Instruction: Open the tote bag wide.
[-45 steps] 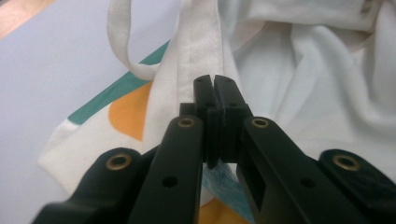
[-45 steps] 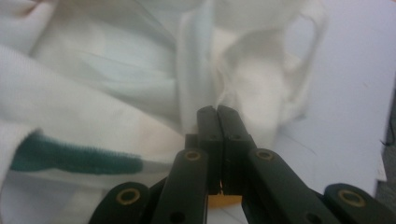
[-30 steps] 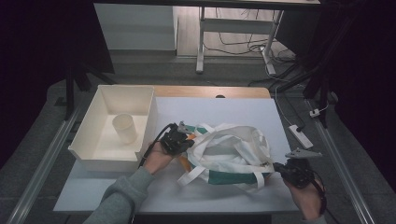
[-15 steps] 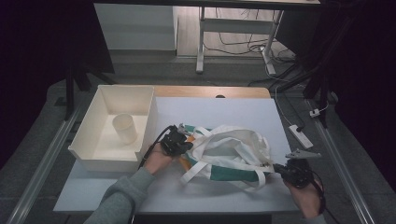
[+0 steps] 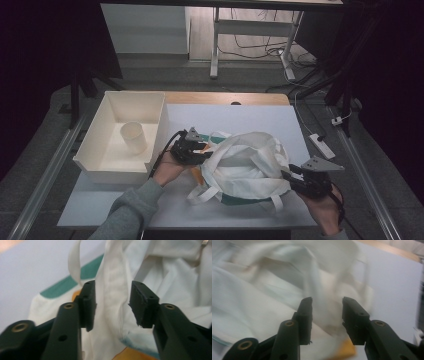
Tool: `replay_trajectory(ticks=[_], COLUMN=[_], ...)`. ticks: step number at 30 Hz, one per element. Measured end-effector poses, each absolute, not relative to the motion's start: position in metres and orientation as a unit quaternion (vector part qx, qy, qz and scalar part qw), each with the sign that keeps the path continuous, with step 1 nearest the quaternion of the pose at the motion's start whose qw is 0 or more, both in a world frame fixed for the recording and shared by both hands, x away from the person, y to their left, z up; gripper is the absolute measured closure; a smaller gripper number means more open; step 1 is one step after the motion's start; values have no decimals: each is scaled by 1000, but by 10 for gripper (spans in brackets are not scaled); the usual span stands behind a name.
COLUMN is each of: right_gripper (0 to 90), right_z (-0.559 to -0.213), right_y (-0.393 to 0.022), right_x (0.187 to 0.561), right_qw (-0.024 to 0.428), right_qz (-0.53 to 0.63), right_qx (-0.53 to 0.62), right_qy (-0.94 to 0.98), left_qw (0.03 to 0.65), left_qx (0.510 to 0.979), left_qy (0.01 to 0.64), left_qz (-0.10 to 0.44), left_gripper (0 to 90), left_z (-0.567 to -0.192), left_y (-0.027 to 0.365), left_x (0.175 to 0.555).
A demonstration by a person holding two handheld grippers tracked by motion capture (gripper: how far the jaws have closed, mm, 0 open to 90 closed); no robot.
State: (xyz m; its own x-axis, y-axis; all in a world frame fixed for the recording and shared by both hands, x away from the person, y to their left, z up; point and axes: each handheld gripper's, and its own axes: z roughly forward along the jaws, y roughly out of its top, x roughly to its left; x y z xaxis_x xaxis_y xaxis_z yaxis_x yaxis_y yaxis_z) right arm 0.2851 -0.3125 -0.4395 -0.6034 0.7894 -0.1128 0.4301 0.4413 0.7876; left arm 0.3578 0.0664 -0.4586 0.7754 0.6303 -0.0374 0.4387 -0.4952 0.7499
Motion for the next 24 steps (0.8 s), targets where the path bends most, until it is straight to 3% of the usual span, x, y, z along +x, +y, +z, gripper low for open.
replay_trajectory(ticks=[7,14,24], right_gripper=[508,454,447], right_z=[-433,-433,-448], right_y=[-274,-236,-167], right_x=[286,293,299], right_qw=[188,139,98], right_qz=[402,395,347], right_qx=[310,264,208], right_qy=[841,869,909], left_qw=[413,386,362], left_qx=[854,870,884], left_qy=[288,286,276], left_qz=[131,114,102], left_gripper=[475,470,612], left_z=[-440,-453,-472], left_y=[50,30,19], left_x=[360,385,403])
